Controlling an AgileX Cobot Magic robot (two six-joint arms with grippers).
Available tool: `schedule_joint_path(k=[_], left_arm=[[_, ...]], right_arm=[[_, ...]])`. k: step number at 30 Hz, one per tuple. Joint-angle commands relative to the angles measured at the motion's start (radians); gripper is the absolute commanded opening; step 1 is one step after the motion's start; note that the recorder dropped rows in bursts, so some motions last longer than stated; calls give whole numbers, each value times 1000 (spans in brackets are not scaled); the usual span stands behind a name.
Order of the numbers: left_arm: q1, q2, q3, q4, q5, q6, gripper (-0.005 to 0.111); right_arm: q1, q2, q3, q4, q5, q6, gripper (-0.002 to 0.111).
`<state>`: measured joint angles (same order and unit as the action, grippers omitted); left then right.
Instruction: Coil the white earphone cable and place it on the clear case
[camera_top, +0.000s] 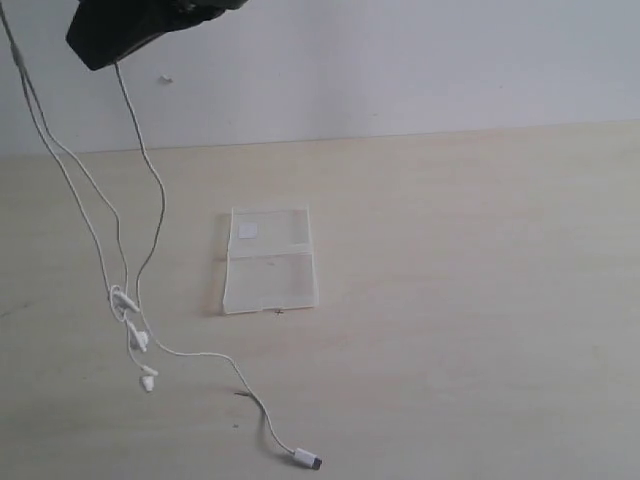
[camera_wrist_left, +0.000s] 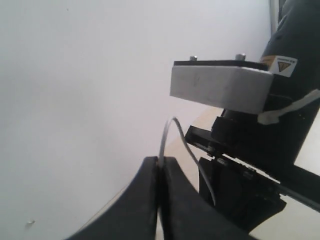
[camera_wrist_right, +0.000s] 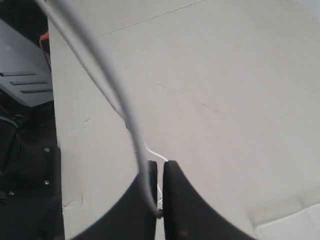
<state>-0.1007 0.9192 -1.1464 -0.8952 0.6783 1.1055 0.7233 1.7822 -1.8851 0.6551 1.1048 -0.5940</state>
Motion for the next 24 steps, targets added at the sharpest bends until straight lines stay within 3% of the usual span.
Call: schedule_joint_path(k=[1,10,17,24], left_arm=[[2,-5,-8,-1,-22,-10,0],[2,-28,-8,141,-21,-100,0],[2,-40,-8,400,90,-253,0],[2,-38,-8,399,128,-276,0]], right_arm=[[-2,-15,-6,-51,21,21,0],[-2,-88,-6,-127,21,55,0],[-2,-168,-6,-187,-2,80,0],[-2,-252,-6,-263,-80,106,0]])
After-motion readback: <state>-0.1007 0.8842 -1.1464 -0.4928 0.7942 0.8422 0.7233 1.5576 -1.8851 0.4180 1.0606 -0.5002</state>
